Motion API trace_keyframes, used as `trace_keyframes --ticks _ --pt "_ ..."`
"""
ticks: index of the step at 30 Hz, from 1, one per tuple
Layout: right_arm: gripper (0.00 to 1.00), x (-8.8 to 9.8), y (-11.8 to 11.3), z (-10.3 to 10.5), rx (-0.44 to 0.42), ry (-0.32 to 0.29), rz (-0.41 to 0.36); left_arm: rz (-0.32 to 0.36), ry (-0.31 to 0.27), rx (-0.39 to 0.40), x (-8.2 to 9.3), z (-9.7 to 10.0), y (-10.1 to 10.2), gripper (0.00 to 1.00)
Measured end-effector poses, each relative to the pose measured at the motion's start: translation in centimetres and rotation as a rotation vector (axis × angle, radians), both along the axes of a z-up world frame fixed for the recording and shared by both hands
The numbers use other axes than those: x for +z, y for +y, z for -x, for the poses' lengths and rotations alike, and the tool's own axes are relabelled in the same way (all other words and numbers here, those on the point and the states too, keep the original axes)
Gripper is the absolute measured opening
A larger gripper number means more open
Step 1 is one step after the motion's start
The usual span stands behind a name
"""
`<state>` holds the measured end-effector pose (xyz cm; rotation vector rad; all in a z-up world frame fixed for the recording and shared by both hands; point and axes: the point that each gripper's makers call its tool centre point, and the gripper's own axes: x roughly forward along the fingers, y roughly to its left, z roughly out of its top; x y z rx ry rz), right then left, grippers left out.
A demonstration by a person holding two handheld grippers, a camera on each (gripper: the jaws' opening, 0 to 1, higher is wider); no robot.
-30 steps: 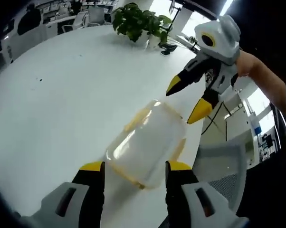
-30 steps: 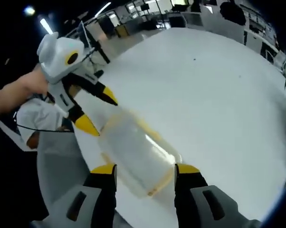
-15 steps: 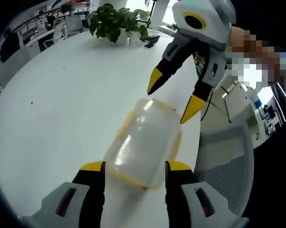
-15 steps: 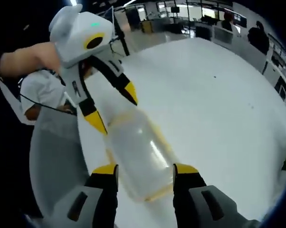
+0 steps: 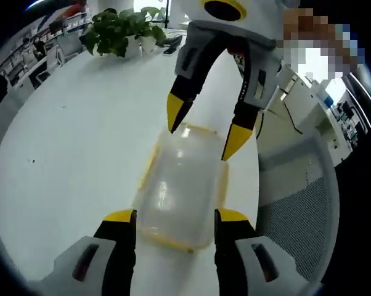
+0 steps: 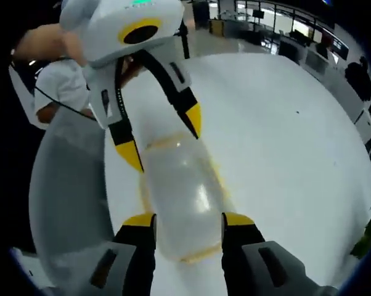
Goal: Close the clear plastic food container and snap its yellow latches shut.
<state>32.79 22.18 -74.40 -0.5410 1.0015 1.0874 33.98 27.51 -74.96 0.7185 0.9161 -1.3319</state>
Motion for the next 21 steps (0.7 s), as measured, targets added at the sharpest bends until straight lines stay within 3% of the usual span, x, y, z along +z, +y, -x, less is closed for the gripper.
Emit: trace_keyframes --ticks 15,21 --pt "0.38 -0.5 1.4 0.1 0.096 -0.008 0.016 -0.034 -0.04 -0.086 -0.4 0.2 -1.4 0.45" --pt "0.38 -1.1 1.7 -0.1 0.122 -0.019 0.032 -0.027 -0.025 -0.087 -0.6 0.5 -1.8 0.43"
